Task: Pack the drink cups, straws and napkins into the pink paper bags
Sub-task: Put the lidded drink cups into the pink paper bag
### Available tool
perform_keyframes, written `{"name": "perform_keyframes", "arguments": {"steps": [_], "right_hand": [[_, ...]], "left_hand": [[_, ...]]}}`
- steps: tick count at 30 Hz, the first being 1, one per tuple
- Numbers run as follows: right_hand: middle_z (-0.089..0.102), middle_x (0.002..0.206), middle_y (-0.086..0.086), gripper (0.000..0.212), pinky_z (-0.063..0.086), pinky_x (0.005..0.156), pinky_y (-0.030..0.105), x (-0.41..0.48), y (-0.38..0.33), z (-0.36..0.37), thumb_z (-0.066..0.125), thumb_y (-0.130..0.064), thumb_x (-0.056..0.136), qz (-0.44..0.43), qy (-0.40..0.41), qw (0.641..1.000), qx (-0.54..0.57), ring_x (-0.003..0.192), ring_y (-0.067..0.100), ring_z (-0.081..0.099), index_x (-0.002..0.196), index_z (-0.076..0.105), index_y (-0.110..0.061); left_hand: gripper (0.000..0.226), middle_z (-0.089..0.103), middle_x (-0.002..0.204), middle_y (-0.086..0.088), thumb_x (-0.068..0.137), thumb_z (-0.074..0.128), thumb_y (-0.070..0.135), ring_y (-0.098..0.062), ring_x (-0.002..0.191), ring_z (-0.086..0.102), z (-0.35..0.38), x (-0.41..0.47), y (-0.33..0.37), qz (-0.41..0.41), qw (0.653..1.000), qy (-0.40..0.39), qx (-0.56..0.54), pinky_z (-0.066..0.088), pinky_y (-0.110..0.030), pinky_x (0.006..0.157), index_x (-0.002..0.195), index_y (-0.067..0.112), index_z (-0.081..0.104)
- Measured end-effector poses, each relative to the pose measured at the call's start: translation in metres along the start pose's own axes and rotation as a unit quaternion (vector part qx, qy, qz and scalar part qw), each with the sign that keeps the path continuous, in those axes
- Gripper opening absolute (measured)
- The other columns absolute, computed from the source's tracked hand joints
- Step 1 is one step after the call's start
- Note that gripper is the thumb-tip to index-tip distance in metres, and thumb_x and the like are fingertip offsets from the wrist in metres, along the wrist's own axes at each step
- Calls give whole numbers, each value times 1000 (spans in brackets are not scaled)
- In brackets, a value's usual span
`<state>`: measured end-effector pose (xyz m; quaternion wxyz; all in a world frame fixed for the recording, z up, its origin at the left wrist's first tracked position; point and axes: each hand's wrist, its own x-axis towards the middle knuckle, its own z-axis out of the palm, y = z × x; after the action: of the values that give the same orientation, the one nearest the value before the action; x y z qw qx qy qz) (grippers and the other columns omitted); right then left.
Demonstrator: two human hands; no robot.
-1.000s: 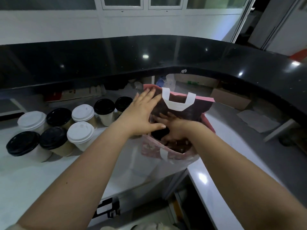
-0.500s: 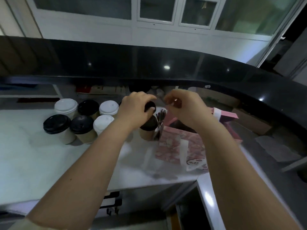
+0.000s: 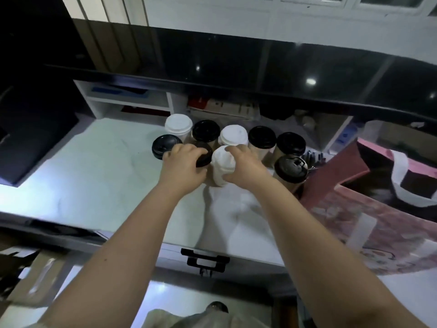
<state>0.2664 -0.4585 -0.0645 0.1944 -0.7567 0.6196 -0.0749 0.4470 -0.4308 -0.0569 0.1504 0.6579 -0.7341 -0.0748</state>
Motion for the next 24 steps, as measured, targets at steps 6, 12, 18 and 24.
{"name": "perform_keyframes", "arguments": {"steps": [6,12,18,24], "right_hand": [[32,141,11,73,38,102,44,20,-17,34,69,-29,78,52,82,994,-40,126,37,32,141,33,-25],[33,143,8,74,35,99,42,-8,1,-1,73,-30,73,4,144,988,-55,123,33,33,140,40,-28],[29,146,1,72,29,106,41,-55,17,-110,72,-26,75,20,237,970,-49,129,28,26,139,41,-34],[35,139,-6,66,32,103,35,-149,52,-206,76,-20,74,80,366,926,42,130,20,28,131,49,-39]], "left_hand": [[49,55,131,5,83,65,34,-25,126,40,12,1,-20,11,1000,0,-13,33,-42,100,131,31,56],[51,54,132,2,82,66,31,-27,126,40,-1,30,-3,56,998,18,-39,33,-45,101,132,29,55],[52,52,134,4,83,66,32,-25,128,38,-33,71,66,154,985,39,-69,32,-43,102,134,30,53],[46,59,127,2,82,69,37,-25,120,49,-49,77,174,312,938,48,-146,42,-42,98,126,26,61]]}}
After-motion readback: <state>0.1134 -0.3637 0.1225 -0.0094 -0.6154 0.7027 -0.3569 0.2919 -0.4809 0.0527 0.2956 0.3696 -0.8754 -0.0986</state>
